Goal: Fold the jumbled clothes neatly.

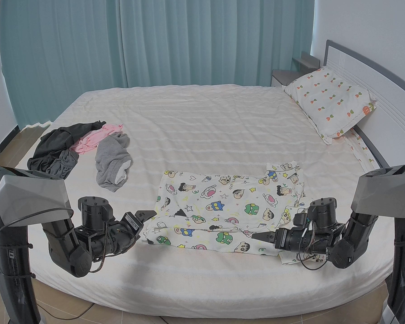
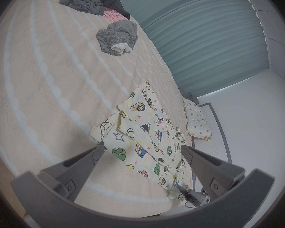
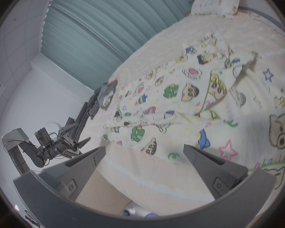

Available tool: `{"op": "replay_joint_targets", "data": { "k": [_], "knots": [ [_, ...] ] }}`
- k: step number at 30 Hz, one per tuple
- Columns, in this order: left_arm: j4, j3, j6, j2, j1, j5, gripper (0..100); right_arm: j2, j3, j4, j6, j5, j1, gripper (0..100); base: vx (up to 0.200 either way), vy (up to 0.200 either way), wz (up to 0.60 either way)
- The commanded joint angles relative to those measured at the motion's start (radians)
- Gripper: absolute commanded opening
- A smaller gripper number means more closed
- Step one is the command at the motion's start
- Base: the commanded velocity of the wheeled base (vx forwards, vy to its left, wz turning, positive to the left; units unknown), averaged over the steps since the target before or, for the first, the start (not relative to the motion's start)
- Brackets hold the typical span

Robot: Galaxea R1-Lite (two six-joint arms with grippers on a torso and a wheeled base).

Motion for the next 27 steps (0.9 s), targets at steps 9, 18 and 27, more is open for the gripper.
{"op": "replay_joint_targets", "data": {
  "k": [9, 18, 27],
  "knots": [
    [-0.002, -0.001, 0.0, 0.002, -0.003, 0.005, 100, 0.023, -0.196, 0.151, 0.01, 0.006, 0.028, 100, 0.0, 0.0, 0.0],
    [-0.002, -0.001, 0.002, 0.002, -0.003, 0.006, 100, 0.049, -0.301, 0.257, 0.013, -0.074, 0.026, 100, 0.0, 0.0, 0.0],
    [-0.002, -0.001, 0.002, 0.002, -0.003, 0.012, 100, 0.053, -0.337, 0.326, 0.01, -0.08, 0.046, 100, 0.0, 0.0, 0.0]
  ]
}}
